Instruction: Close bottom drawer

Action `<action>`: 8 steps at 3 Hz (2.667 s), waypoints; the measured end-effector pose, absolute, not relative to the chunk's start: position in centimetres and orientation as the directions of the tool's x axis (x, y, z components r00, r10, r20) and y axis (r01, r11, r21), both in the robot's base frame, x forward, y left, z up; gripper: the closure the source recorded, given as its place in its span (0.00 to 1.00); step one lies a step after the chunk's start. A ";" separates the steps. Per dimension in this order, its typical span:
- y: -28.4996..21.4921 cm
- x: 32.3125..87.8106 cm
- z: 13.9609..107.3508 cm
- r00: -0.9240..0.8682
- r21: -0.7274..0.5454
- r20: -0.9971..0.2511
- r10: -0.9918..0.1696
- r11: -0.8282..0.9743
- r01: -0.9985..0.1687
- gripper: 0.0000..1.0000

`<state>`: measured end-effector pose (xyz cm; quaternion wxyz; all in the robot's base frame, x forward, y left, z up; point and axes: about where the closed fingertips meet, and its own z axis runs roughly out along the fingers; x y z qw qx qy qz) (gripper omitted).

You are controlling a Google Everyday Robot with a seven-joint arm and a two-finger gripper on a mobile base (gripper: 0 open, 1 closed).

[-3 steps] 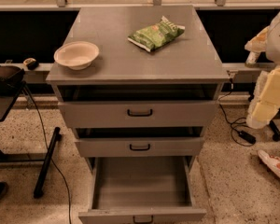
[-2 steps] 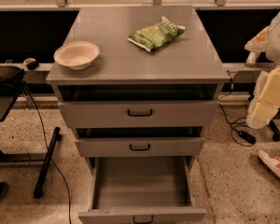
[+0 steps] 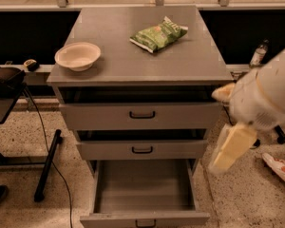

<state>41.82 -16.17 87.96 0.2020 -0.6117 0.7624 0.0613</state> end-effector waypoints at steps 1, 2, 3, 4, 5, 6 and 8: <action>-12.5 39.3 81.0 -0.140 -0.096 -0.508 -0.850 0.218 -0.971 0.00; -11.9 38.6 78.0 -0.148 -0.095 -0.511 -0.847 0.226 -0.969 0.00; -11.8 39.8 76.4 -0.159 -0.077 -0.531 -0.832 0.234 -0.969 0.00; -11.5 41.5 68.9 -0.156 -0.047 -0.589 -0.793 0.226 -0.973 0.00; -12.3 42.5 59.9 -0.162 -0.039 -0.632 -0.758 0.240 -0.970 0.00; -13.4 43.1 55.0 -0.156 -0.045 -0.702 -0.694 0.261 -0.964 0.00; -13.4 43.1 51.3 -0.162 -0.001 -0.703 -0.692 0.228 -0.974 0.00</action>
Offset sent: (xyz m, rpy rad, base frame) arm -0.0219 0.0326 -0.0582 0.1304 0.0194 0.0422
